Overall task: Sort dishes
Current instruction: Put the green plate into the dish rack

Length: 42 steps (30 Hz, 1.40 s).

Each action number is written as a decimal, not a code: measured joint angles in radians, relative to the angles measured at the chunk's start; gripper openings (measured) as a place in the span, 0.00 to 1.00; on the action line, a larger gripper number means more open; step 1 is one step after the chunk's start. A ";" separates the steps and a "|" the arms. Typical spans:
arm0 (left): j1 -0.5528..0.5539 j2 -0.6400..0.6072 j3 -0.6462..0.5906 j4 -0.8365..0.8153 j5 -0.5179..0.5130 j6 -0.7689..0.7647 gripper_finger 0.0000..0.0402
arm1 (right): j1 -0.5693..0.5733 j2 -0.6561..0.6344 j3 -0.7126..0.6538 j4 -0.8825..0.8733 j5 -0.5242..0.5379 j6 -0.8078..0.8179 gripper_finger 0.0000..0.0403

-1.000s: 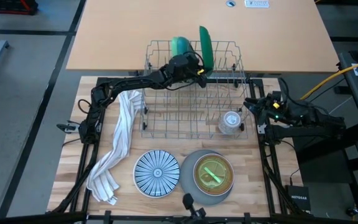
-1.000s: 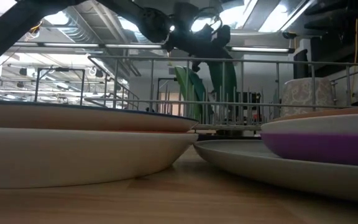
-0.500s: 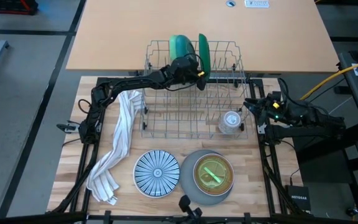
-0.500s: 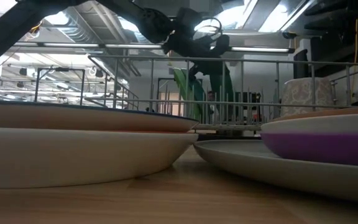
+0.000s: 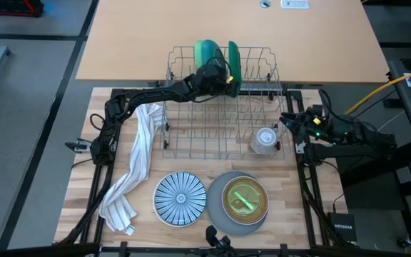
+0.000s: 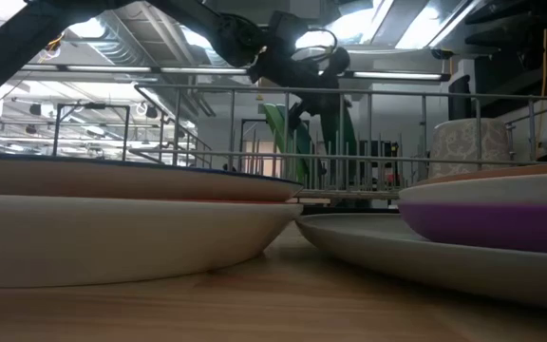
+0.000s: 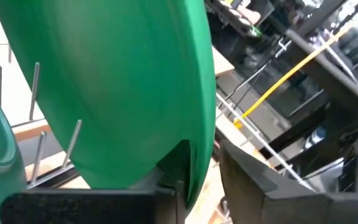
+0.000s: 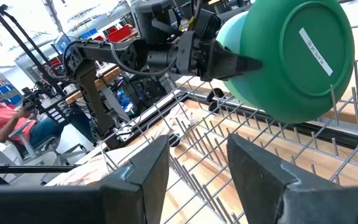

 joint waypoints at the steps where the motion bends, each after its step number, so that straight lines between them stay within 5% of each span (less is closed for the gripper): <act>1: 0.001 0.000 0.000 0.008 0.000 -0.019 0.21 | 0.000 0.000 0.000 0.000 0.000 0.000 0.41; 20: -0.001 0.001 0.000 0.091 -0.172 -0.591 0.28 | 0.000 0.000 0.000 0.000 0.000 0.000 0.41; 33: 0.001 0.001 0.000 0.094 -0.413 -0.536 0.28 | 0.000 0.000 0.000 0.000 0.000 0.019 0.41; 42: -0.020 0.002 0.000 0.165 -0.409 -0.574 0.28 | 0.000 0.000 0.000 0.000 0.000 0.019 0.41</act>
